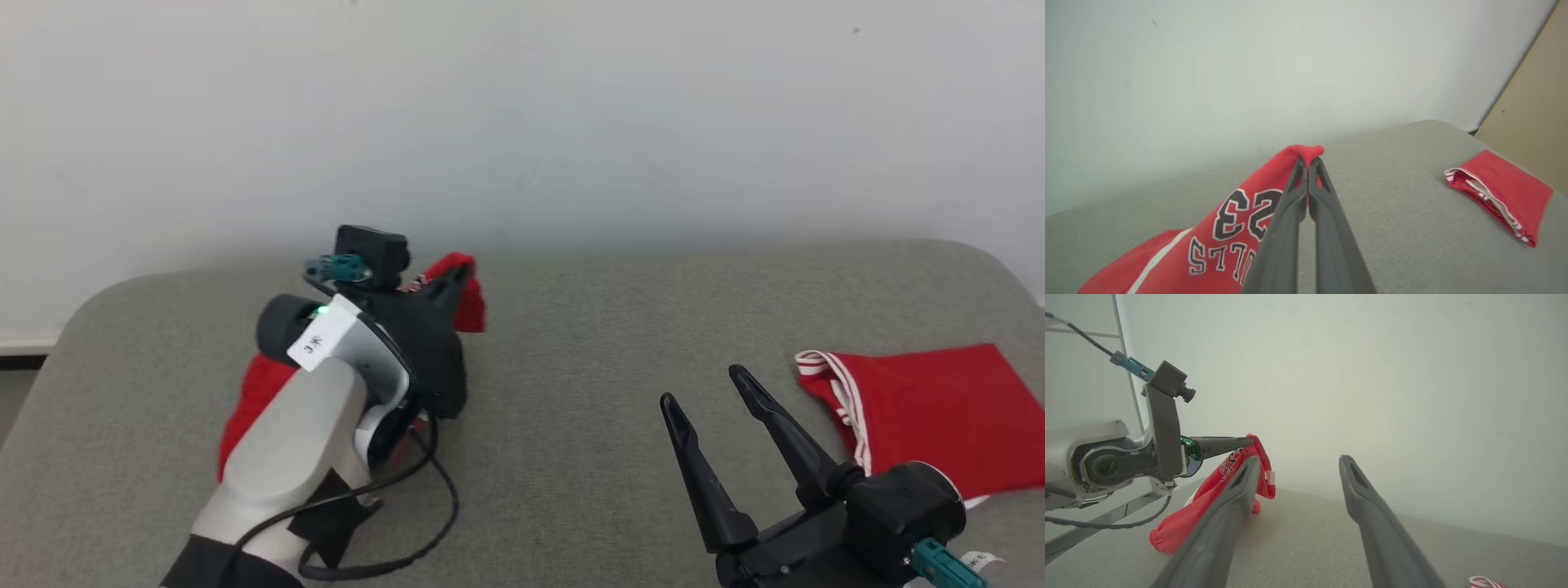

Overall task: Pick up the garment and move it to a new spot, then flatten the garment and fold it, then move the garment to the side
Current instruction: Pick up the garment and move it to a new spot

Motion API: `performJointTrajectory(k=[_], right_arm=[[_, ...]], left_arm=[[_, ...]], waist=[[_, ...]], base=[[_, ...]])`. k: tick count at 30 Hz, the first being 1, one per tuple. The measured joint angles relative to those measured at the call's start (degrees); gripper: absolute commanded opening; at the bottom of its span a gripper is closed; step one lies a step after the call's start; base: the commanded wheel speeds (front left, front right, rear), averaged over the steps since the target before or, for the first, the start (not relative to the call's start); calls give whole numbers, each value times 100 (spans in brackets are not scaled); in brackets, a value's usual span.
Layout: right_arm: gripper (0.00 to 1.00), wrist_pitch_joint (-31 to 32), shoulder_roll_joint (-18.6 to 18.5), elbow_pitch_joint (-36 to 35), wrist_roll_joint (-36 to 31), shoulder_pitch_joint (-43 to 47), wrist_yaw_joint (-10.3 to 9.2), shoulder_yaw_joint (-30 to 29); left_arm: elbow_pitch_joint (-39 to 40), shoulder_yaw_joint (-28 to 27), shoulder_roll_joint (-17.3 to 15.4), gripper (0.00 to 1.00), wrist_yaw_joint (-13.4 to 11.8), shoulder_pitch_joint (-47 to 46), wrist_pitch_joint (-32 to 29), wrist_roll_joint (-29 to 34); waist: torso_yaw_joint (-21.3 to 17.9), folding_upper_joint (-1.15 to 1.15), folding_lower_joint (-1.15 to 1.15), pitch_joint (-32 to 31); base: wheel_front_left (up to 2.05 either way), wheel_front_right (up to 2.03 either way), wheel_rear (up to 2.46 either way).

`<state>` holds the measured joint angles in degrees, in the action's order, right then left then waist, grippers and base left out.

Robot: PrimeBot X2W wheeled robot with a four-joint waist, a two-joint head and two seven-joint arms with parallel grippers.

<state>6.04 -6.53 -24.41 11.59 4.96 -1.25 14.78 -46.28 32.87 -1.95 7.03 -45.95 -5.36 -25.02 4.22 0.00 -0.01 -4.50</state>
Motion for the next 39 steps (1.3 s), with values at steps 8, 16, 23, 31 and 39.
performJointTrajectory(k=[8,16,23,31,39], right_arm=[[100,-8,26,-91,-3,4,24,224],[100,-12,102,68,0,-382,186,544],[100,-102,132,278,49,-623,237,559],[100,-208,146,425,96,-692,242,445],[100,-412,148,789,159,-719,182,136]], left_arm=[[1032,1155,4,0,-392,12,-175,-962],[1082,1596,3,0,-972,-177,-278,-1392],[1079,2116,-5,100,-1114,-360,-320,-1848],[1045,2371,-1,100,-1163,-534,-268,-2273],[772,2107,-8,100,-1165,-605,308,-2292]], waist=[[-721,0,0,-52],[-1414,1,1,76],[-1944,1,1,262],[-2056,1,2,465],[-1744,1,2,395]], base=[[0,0,0],[0,0,0],[0,0,0],[0,0,0],[0,0,0]])
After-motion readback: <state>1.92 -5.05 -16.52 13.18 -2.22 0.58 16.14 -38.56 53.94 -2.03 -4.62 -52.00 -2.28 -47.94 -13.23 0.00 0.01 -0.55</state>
